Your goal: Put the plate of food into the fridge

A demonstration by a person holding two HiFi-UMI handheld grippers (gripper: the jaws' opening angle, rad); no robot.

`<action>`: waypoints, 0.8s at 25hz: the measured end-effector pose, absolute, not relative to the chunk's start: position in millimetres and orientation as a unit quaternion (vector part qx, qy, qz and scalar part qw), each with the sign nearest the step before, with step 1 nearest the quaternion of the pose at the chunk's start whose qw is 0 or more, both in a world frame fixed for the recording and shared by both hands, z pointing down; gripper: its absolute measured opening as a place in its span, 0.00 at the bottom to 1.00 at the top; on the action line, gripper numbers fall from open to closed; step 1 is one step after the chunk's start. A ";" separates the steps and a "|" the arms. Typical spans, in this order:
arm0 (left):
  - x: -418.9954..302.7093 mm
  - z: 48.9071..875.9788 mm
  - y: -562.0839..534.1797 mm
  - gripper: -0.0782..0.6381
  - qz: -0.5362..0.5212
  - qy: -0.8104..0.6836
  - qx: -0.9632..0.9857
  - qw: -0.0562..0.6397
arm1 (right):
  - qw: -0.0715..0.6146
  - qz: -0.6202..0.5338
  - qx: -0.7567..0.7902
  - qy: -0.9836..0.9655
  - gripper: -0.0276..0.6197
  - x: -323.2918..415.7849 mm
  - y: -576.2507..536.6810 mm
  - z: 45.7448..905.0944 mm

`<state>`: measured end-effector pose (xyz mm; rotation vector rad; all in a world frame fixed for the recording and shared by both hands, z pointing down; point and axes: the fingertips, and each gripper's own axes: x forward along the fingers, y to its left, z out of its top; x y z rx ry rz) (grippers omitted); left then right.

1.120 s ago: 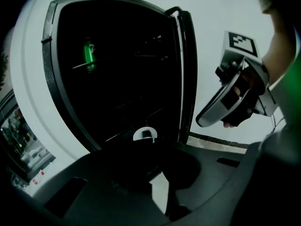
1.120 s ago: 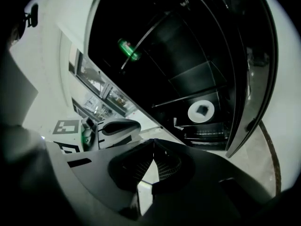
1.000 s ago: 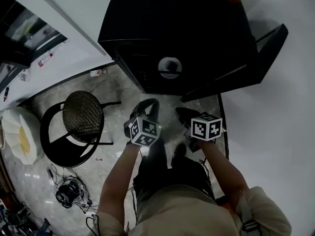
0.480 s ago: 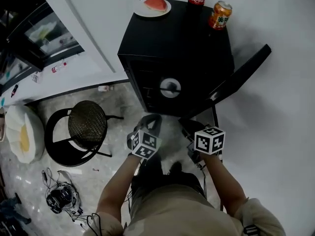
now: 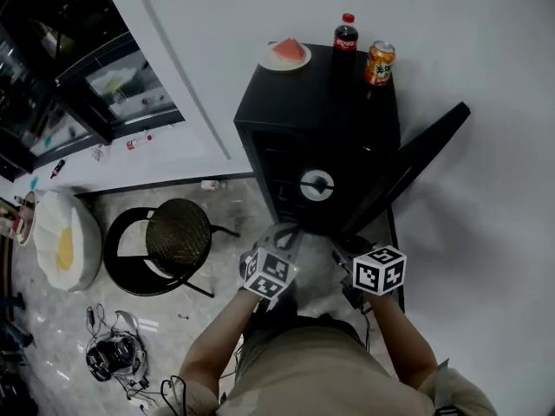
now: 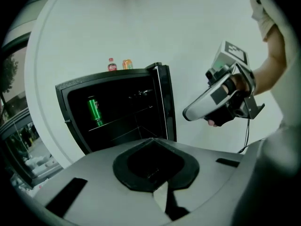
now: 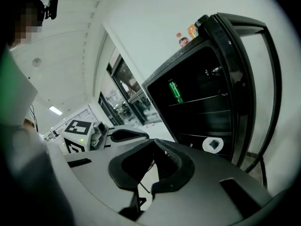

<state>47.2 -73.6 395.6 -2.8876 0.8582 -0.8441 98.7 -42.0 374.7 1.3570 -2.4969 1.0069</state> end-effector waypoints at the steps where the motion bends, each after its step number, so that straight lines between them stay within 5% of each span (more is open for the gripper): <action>1: 47.3 391.0 -70.4 0.12 -0.268 0.276 -0.923 0.010 | 0.061 0.328 0.449 -0.829 0.08 99.6 -39.3 371.1; 20: 69.2 313.2 -31.2 0.12 -0.186 0.315 -0.930 0.037 | 0.049 0.242 0.415 -0.876 0.08 113.6 6.5 302.5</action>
